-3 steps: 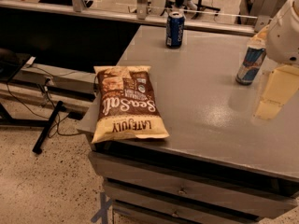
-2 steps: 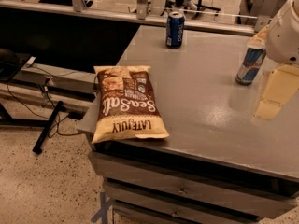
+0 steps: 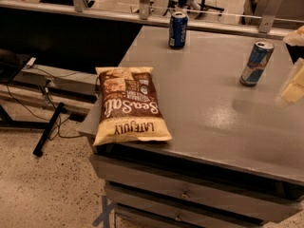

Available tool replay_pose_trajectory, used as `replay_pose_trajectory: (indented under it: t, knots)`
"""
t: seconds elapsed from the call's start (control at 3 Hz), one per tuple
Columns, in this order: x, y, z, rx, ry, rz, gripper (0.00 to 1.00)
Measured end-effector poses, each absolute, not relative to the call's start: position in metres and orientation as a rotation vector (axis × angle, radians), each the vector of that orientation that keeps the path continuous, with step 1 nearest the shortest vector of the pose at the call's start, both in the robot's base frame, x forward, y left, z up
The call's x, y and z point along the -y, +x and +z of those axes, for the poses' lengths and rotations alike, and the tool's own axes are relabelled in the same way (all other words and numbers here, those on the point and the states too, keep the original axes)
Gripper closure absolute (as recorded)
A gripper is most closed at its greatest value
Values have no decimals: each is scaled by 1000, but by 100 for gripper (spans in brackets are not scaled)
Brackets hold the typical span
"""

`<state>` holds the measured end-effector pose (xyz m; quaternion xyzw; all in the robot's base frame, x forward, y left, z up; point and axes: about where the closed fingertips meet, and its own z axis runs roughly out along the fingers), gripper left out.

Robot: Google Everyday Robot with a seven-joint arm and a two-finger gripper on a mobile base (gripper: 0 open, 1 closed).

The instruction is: Move redbull can near pepsi can

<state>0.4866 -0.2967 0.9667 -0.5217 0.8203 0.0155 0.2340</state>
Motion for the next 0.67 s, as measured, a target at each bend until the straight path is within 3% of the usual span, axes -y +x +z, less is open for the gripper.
replay_pose_trajectory:
  t: [0.67]
  knots:
    - [351, 581, 933, -2180, -1037, 168, 0]
